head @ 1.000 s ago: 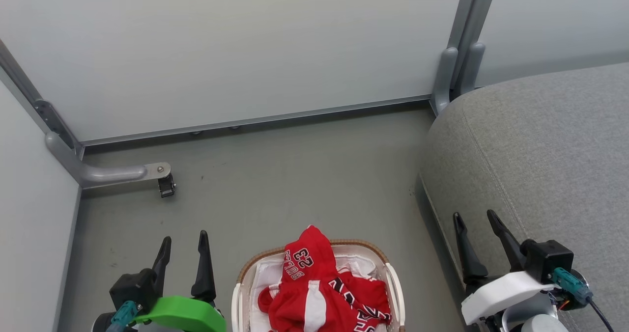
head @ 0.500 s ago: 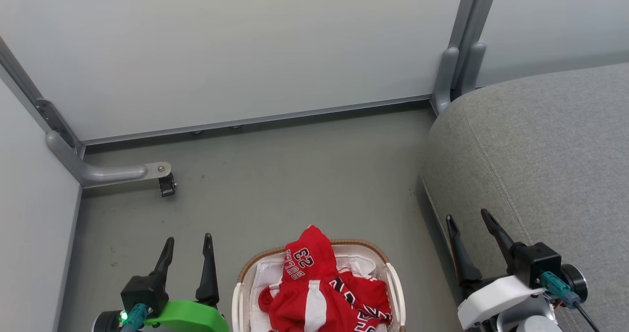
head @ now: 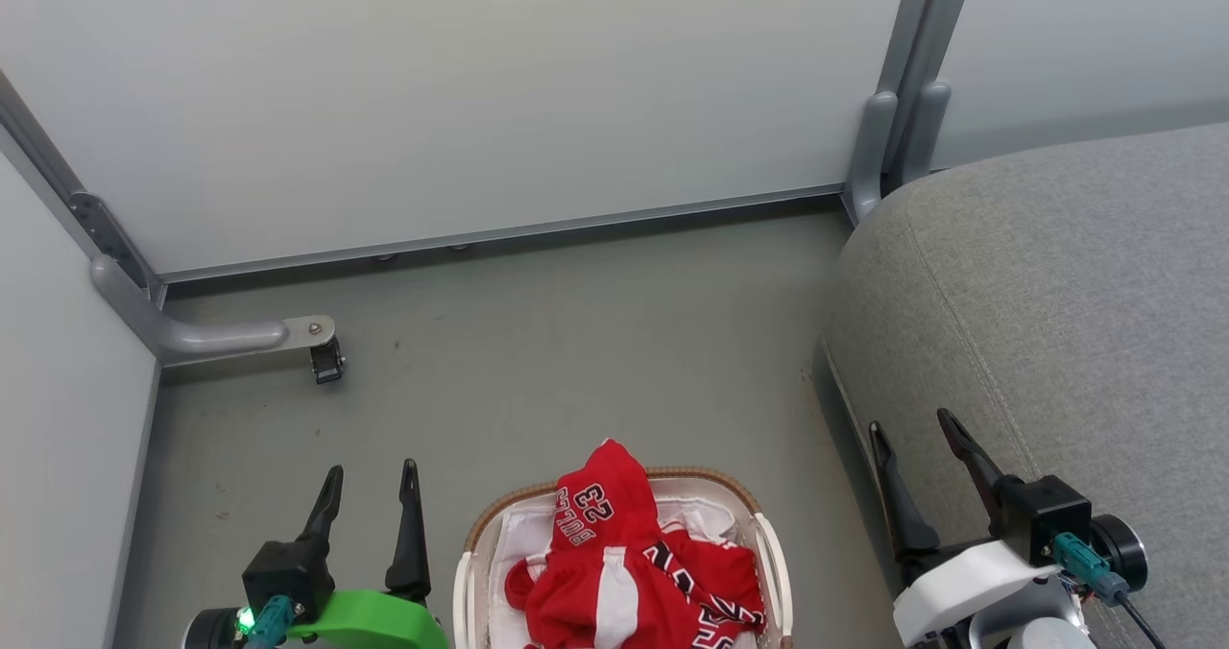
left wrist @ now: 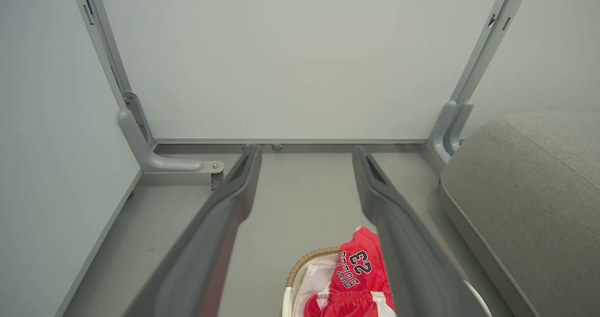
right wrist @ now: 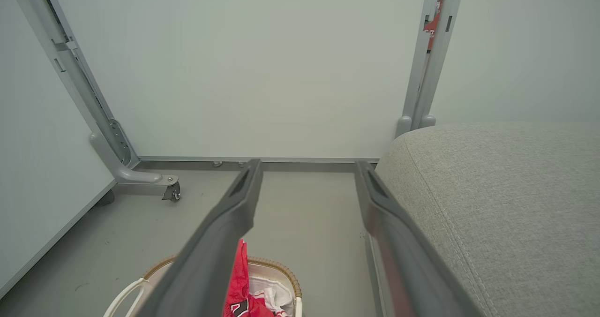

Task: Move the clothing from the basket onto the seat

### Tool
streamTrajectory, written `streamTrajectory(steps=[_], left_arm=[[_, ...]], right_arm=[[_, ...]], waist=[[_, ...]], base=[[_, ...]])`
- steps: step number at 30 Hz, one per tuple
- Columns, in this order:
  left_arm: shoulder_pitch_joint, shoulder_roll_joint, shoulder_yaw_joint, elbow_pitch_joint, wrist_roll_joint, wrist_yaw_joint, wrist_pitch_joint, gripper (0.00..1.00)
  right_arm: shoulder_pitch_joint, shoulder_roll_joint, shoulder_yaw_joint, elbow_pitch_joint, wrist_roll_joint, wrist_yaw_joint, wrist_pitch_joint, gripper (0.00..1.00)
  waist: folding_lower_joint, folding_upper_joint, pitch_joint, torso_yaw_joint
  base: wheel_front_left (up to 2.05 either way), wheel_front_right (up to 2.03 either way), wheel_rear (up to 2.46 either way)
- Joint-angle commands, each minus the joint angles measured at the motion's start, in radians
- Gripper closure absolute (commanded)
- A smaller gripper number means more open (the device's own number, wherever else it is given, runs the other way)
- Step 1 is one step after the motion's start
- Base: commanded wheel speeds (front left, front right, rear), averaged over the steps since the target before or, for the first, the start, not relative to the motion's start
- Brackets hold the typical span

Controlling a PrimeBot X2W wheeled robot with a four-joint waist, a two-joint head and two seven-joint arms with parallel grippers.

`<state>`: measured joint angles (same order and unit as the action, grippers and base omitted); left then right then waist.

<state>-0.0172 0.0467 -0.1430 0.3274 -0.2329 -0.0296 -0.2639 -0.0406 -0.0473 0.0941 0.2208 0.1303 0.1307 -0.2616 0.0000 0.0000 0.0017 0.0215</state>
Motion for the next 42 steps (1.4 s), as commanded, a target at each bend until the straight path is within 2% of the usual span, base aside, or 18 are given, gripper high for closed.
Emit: streamTrajectory(steps=[1,16,21,24,32,35,36,42], left_arm=[[-0.001,0.007,0.0,0.002,0.006,-0.002,-0.001,0.0],[-0.01,0.007,-0.013,-0.003,-0.001,-0.003,-0.001,0.0],[-0.04,0.006,-0.033,0.009,0.001,-0.021,-0.001,0.0],[-0.077,0.006,-0.048,0.027,-0.018,-0.04,-0.001,0.0],[-0.294,0.011,-0.133,0.154,0.059,-0.083,-0.001,0.0],[-0.394,0.022,-0.177,0.248,0.098,-0.091,-0.001,0.0],[-0.452,0.026,-0.206,0.317,0.111,-0.094,-0.001,0.0],[-0.592,0.034,-0.287,0.536,0.151,-0.099,0.016,0.0]], right_arm=[[0.001,-0.006,0.0,0.003,-0.003,0.0,-0.005,0.0],[-0.003,-0.006,-0.004,-0.002,0.0,0.0,-0.005,0.0],[-0.024,-0.006,-0.001,-0.015,-0.012,0.0,-0.005,0.0],[-0.049,-0.005,-0.003,-0.028,-0.023,0.0,-0.005,0.0],[-0.172,-0.005,-0.017,-0.08,-0.051,0.0,-0.005,0.0],[-0.234,-0.005,-0.027,-0.102,-0.049,0.0,-0.005,0.0],[-0.274,-0.004,-0.03,-0.115,-0.04,0.0,-0.005,0.0],[-0.359,-0.004,-0.024,-0.157,-0.007,0.0,-0.005,0.0]], waist=[[0.0,0.0,0.0,0.0],[0.0,0.0,0.011,0.001],[0.0,0.0,0.045,-0.01],[0.0,0.0,0.094,-0.023],[0.0,0.0,0.293,-0.082],[0.0,0.0,0.379,-0.111],[0.0,0.0,0.433,-0.133],[0.0,0.0,0.567,-0.192]], base=[[0.0,0.0,0.0],[0.0,0.0,0.0],[0.0,0.0,0.0],[0.0,0.0,0.0],[0.0,0.0,0.0],[0.0,0.0,0.0],[0.0,0.0,0.0],[0.0,0.0,0.0]])
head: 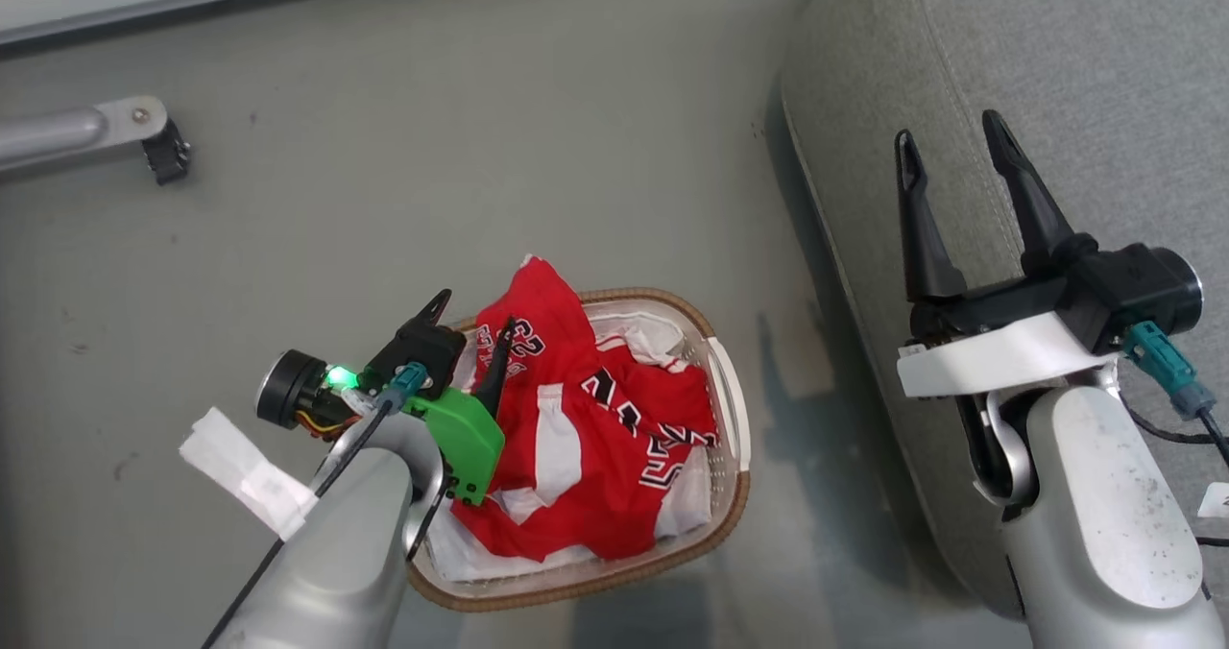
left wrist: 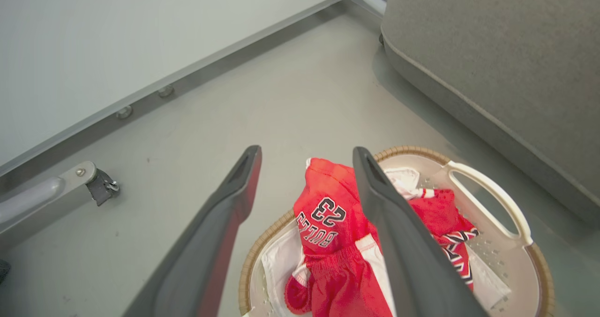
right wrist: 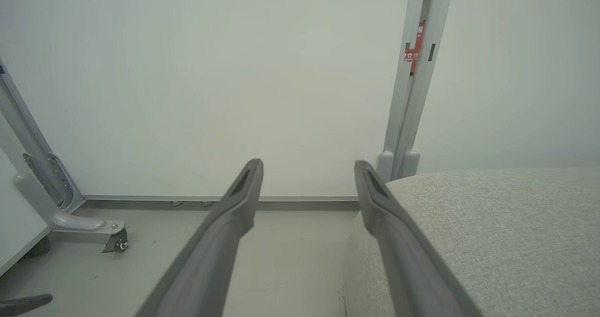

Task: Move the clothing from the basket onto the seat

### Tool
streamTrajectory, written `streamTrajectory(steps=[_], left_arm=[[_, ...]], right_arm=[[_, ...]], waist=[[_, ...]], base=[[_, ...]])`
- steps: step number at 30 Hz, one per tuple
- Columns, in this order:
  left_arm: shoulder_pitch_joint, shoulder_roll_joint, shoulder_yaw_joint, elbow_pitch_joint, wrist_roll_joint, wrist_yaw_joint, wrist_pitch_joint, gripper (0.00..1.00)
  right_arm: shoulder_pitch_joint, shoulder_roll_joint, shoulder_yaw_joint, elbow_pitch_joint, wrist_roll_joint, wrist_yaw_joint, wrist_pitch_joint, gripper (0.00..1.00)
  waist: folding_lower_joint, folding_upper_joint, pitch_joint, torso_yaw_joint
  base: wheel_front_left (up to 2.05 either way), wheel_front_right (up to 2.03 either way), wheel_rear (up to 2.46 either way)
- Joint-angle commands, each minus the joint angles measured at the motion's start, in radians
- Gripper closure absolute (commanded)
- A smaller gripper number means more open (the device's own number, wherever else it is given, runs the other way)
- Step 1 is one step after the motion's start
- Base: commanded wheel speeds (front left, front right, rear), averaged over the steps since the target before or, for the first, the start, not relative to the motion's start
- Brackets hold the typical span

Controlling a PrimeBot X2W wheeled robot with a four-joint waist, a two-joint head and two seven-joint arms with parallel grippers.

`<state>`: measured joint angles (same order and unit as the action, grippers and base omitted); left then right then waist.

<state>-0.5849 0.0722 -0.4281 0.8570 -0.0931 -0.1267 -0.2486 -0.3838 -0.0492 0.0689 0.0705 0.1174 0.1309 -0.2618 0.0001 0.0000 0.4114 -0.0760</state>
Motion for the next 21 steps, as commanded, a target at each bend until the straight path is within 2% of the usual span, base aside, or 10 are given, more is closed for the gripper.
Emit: streamTrajectory(steps=[1,8,15,21], left_arm=[[-0.039,0.008,-0.015,0.037,0.017,-0.002,0.006,0.0],[-0.127,0.001,-0.111,0.219,0.016,-0.005,0.047,0.0],[-0.173,-0.004,-0.209,0.304,-0.022,-0.004,0.068,0.0],[-0.214,0.021,-0.245,0.358,-0.053,-0.005,0.078,0.0]], right_arm=[[-0.024,-0.002,0.001,-0.01,0.01,0.0,-0.005,0.0],[-0.057,-0.002,0.02,-0.038,0.063,0.0,-0.005,0.0],[-0.066,-0.002,0.035,-0.053,0.101,0.0,-0.005,0.0],[-0.074,-0.002,0.051,-0.061,0.124,0.0,-0.005,0.0]], waist=[[-0.0001,0.0,0.172,-0.101],[-0.0001,0.0,0.278,-0.153],[-0.0001,0.0,0.342,-0.185],[-0.0001,0.0,0.377,-0.197]], base=[[0.0,0.0,0.0],[0.0,0.0,0.0],[0.0,0.0,0.0],[0.0,0.0,0.0]])
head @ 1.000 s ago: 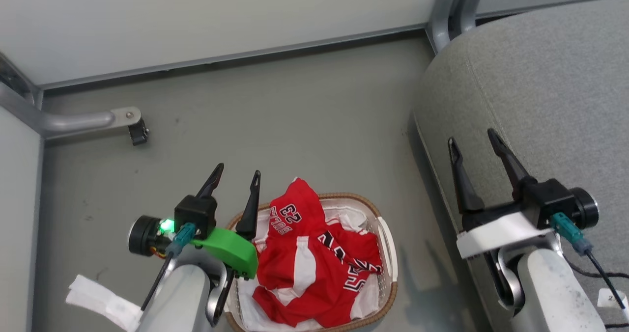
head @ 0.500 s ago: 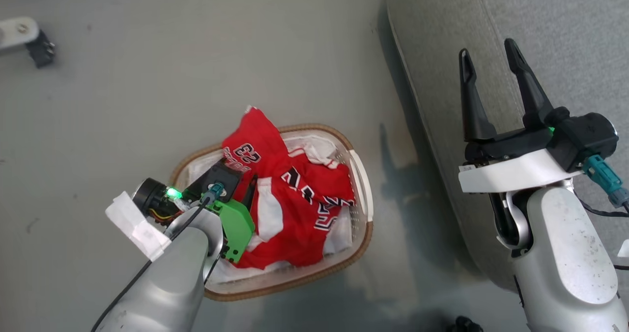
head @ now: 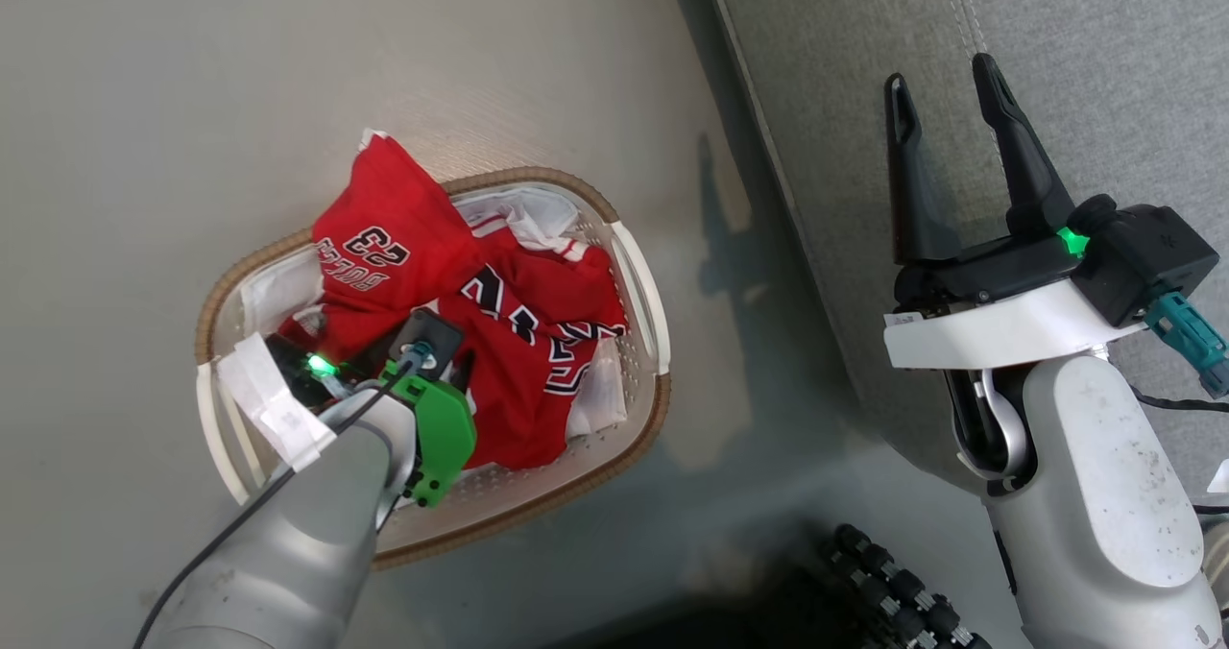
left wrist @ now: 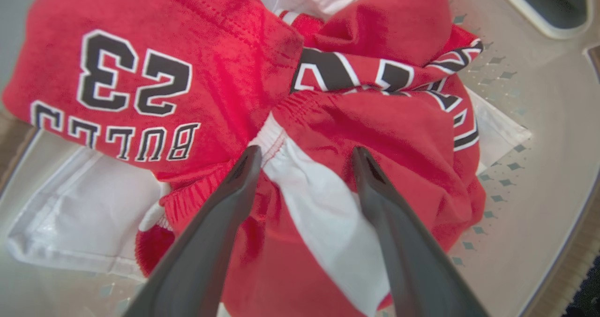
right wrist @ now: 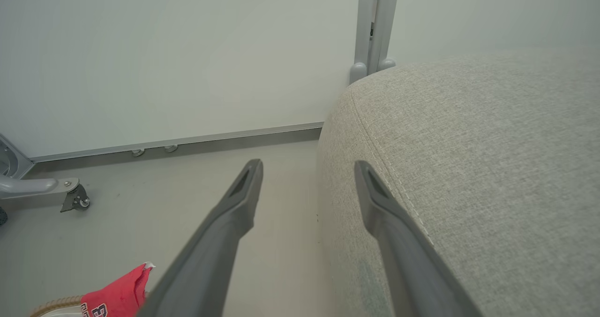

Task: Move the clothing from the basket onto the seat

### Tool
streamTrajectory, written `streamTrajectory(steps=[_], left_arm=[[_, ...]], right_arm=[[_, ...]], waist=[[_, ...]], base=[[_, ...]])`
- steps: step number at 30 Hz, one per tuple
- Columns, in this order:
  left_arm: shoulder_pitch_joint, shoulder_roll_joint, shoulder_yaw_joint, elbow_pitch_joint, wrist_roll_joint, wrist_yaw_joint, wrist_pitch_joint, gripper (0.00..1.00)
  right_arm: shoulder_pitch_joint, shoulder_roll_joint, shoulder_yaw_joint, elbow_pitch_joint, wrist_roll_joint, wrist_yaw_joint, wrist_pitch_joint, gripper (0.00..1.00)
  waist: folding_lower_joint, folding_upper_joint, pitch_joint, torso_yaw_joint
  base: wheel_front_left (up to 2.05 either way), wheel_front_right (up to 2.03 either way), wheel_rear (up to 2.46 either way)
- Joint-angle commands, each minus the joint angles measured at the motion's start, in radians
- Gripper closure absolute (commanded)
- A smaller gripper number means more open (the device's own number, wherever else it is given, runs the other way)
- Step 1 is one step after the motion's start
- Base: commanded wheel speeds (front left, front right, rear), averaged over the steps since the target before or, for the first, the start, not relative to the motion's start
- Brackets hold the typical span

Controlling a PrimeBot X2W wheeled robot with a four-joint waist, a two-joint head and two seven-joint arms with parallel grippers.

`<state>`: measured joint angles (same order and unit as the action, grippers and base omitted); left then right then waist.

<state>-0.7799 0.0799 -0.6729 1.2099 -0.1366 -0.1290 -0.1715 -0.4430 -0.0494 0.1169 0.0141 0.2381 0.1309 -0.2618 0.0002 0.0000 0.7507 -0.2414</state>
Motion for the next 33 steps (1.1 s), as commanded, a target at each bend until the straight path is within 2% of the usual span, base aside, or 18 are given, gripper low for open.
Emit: streamTrajectory(steps=[1,8,14,15,16,17,19,20,33], left_arm=[[-0.025,0.018,-0.001,0.011,-0.01,-0.002,0.002,0.0],[-0.051,0.042,-0.001,0.047,-0.011,0.056,0.019,0.0],[-0.036,0.037,0.001,0.064,-0.028,0.051,0.064,0.0],[-0.033,0.035,0.0,0.065,-0.031,0.048,0.069,0.14],[-0.029,0.033,-0.001,0.067,-0.035,0.046,0.072,0.34],[-0.027,0.032,-0.002,0.067,-0.038,0.042,0.074,0.6],[-0.021,0.026,-0.005,0.069,-0.043,0.039,0.071,0.89],[-0.017,0.022,-0.006,0.069,-0.048,0.035,0.068,1.0],[0.02,-0.002,-0.017,0.06,-0.091,0.01,-0.027,1.0]], right_arm=[[-0.016,-0.002,0.004,-0.006,0.005,0.0,-0.005,0.0],[-0.021,-0.002,0.016,-0.009,0.004,0.0,-0.005,0.0],[-0.023,-0.002,0.028,-0.006,-0.004,0.0,-0.005,0.0],[-0.024,-0.002,0.03,-0.006,-0.005,0.0,-0.005,0.0],[-0.024,-0.002,0.033,-0.005,-0.005,0.0,-0.005,0.0],[-0.023,-0.002,0.035,-0.004,-0.006,0.0,-0.005,0.0],[-0.019,-0.002,0.038,-0.001,-0.009,0.0,-0.005,0.0],[-0.016,-0.002,0.039,0.001,-0.011,0.0,-0.005,0.0],[0.016,-0.002,0.027,0.033,-0.045,0.0,-0.005,0.0]], waist=[[-0.0002,0.0,0.042,-0.032],[-0.0002,0.0,0.063,-0.025],[-0.0002,0.0,0.064,-0.015],[-0.0002,0.0,0.063,-0.014],[-0.0002,0.0,0.06,-0.012],[-0.0002,0.0,0.058,-0.011],[-0.0002,0.0,0.051,-0.008],[-0.0002,0.0,0.045,-0.006],[-0.0002,0.0,-0.059,0.046]], base=[[0.0,0.0,0.0],[0.0,0.0,0.0],[0.0,0.0,0.0],[0.0,0.0,0.0],[0.0,0.0,0.0],[0.0,0.0,0.0],[0.0,0.0,0.0],[0.0,0.0,0.0],[0.0,0.0,0.0]])
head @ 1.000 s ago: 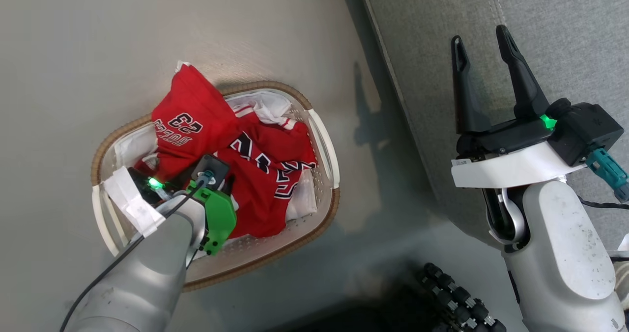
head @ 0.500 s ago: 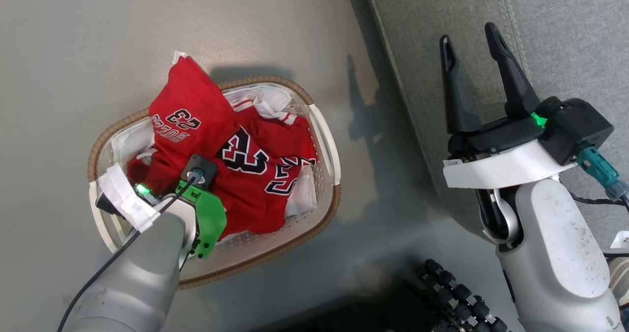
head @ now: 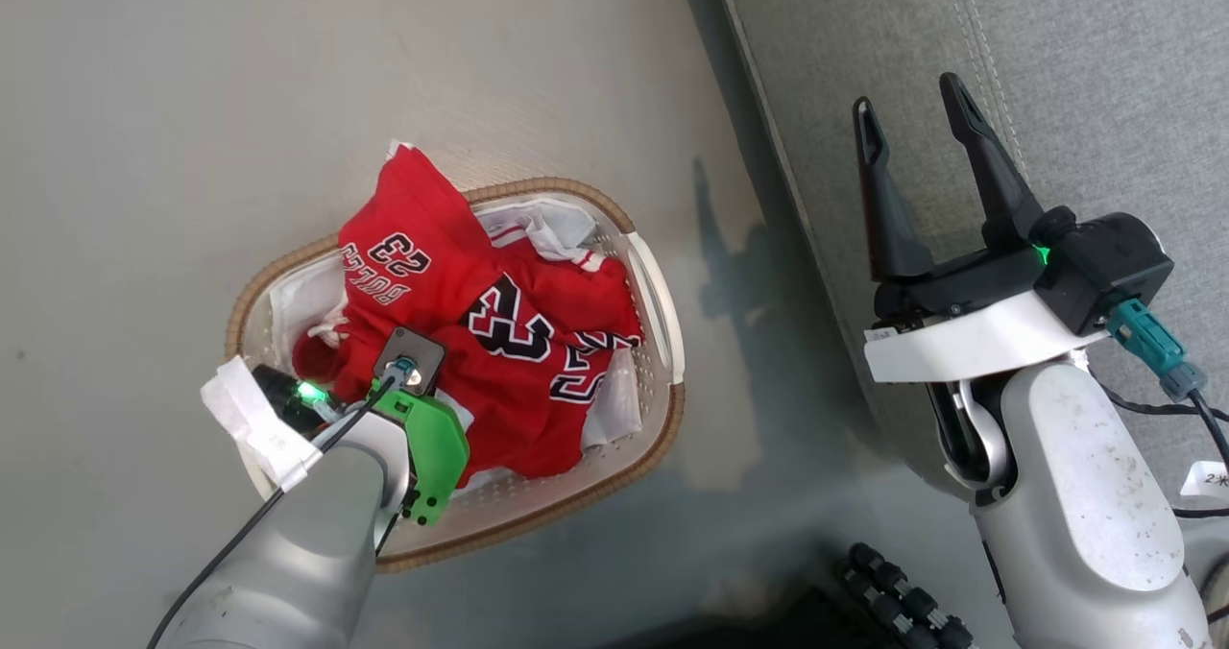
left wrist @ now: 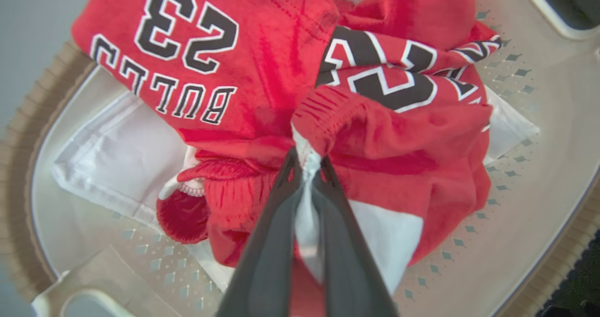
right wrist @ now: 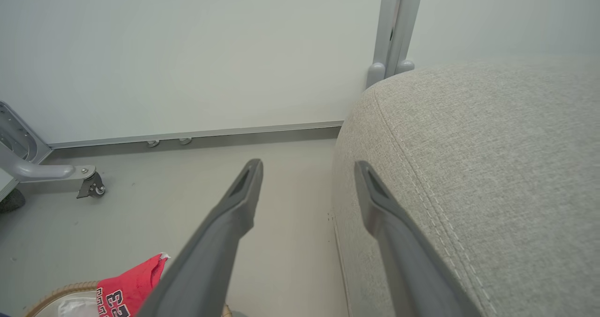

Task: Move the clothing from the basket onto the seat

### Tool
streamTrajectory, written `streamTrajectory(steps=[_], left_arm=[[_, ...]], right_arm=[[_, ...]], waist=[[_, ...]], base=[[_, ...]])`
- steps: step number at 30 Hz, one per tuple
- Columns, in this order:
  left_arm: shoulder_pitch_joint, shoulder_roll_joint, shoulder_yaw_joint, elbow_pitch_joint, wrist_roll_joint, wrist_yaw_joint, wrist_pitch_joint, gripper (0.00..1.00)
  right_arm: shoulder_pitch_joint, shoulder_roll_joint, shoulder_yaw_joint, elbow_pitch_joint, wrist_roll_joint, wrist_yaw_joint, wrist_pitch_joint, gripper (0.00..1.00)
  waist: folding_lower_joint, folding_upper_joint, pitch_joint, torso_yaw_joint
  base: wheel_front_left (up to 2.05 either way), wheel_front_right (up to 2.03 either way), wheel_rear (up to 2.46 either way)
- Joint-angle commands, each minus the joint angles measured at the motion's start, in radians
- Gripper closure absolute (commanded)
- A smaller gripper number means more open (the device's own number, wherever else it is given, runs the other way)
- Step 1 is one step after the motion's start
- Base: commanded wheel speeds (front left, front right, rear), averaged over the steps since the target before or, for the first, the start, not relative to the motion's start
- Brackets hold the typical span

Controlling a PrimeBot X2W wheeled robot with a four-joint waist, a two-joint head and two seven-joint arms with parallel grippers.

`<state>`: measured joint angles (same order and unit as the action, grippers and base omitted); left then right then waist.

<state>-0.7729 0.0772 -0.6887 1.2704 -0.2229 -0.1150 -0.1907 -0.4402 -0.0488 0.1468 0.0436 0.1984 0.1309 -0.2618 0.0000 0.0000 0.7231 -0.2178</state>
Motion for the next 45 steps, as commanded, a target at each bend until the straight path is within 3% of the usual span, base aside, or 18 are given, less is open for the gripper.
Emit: streamTrajectory(steps=[1,9,22,33,45], left_arm=[[0.015,-0.001,0.0,-0.004,-0.008,-0.005,-0.016,1.0],[0.045,-0.007,-0.005,-0.077,-0.043,-0.013,-0.068,1.0],[0.116,0.088,0.027,-0.412,-0.038,-0.002,-0.075,1.0],[0.039,0.164,0.024,-0.607,-0.032,-0.008,-0.053,1.0],[-0.109,0.219,-0.017,-0.763,-0.064,-0.015,0.058,1.0]], right_arm=[[0.018,-0.003,-0.007,0.006,-0.009,0.0,-0.005,0.0],[0.069,-0.003,-0.044,0.04,-0.048,0.0,-0.005,0.0],[0.195,-0.004,-0.084,0.089,-0.09,0.0,-0.005,0.0],[0.275,-0.003,-0.062,0.115,-0.097,0.0,-0.005,0.0],[0.271,-0.003,-0.002,0.121,-0.102,0.0,-0.005,0.0]], waist=[[0.0,0.0,-0.043,0.028],[0.0,0.0,-0.177,0.094],[0.0,0.0,-0.426,0.177],[0.0,0.0,-0.58,0.183],[0.0,0.0,-0.634,0.166]], base=[[0.0,0.0,0.0],[0.0,0.0,0.0],[0.0,0.0,0.0],[0.0,0.0,0.0],[0.0,0.0,0.0]])
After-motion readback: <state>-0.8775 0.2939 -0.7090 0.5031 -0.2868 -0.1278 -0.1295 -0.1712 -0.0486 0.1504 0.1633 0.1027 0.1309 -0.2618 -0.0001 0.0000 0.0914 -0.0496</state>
